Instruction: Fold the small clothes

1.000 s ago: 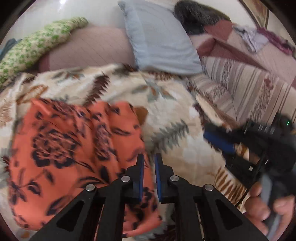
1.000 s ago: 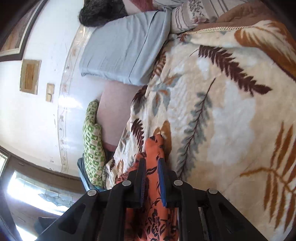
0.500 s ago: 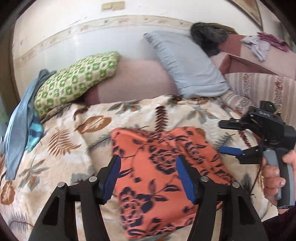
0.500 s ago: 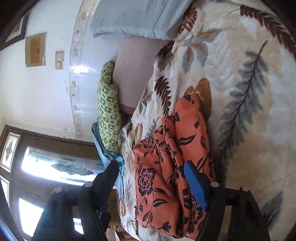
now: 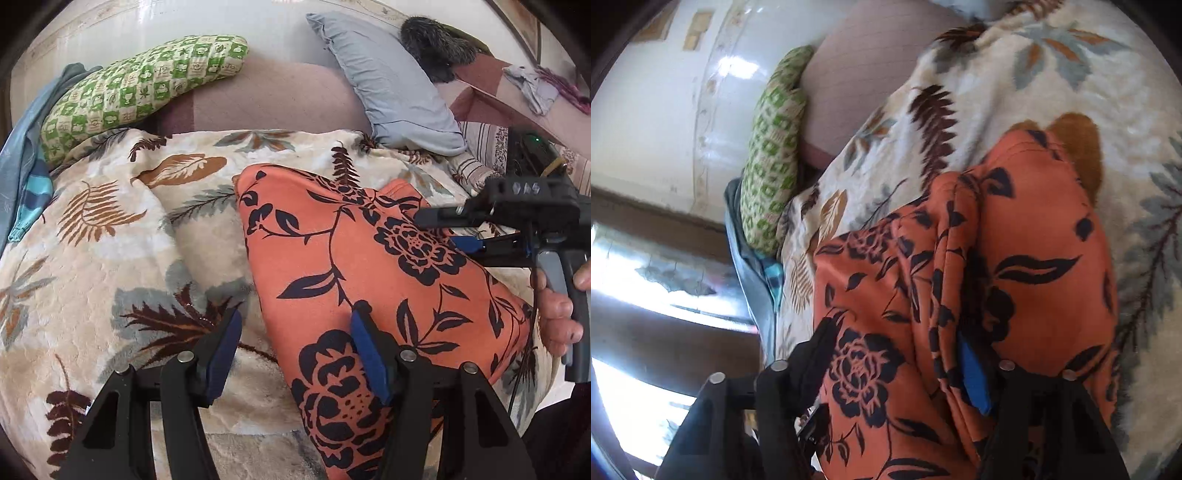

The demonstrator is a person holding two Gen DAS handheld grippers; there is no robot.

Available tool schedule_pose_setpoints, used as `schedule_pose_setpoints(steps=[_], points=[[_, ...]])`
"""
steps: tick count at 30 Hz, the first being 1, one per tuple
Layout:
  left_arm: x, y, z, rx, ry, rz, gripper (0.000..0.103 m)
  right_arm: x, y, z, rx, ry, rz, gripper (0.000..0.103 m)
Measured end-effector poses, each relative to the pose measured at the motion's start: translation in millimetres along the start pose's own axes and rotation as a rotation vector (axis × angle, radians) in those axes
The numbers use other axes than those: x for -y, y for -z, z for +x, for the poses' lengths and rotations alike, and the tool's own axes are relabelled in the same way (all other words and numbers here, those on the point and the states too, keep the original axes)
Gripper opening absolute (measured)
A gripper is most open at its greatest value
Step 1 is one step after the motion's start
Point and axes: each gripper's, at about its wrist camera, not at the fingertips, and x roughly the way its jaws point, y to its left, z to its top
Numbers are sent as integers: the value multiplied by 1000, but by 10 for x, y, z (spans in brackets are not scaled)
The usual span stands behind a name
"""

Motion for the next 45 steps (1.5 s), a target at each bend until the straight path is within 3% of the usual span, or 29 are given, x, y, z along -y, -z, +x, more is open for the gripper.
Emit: schedule_pose_setpoints(steps=[1, 3, 5, 6, 7, 8, 10, 12, 15, 19, 25, 28, 30, 35, 39, 43, 45], points=[[-3, -10, -5, -1, 16, -8, 62, -77, 40, 73, -21, 64, -64, 37], [2, -21, 6, -5, 43, -15, 62, -16, 68, 213, -57, 105, -45, 27], [42, -23, -18, 13, 58, 4, 62, 62, 41, 158, -26, 84, 16, 23], [67, -32, -59, 31, 74, 16, 62, 47, 30, 81, 8, 84, 14, 12], [93, -47, -115, 57, 102, 25, 62, 16, 23, -11, 42, 104, -2, 7], [130, -61, -178, 86, 132, 34, 62, 0, 20, -104, 76, 122, -10, 7], [229, -84, -260, 127, 163, 71, 62, 23, 10, -267, 102, 78, 6, 7], [345, -80, -250, 124, 141, 127, 62, 108, 7, -335, 112, 52, 25, 7], [443, -44, -107, 62, 138, 159, 62, 407, -20, -322, 64, -12, 155, 7], [482, -24, -51, 50, 120, 182, 62, 522, -55, -204, 15, -74, 206, 11], [402, -15, -43, 36, 159, 134, 61, 468, -16, 49, -47, -38, 226, 22], [414, 2, -53, 35, 168, 136, 61, 398, -1, 27, -12, -67, 168, 24], [410, -2, -84, 41, 188, 126, 61, 302, 1, -84, 34, -64, 139, 12], [450, -38, -288, 131, 268, 121, 61, 87, -37, -642, 232, -113, 72, 9], [568, -29, -244, 124, 355, 107, 62, 358, -47, -824, 273, -94, 155, 8], [851, 65, 113, 31, 310, 154, 62, 604, -48, -731, 229, 42, 196, 8], [974, 120, 145, 45, 263, 203, 63, 737, -47, -673, 209, 102, 225, 8]])
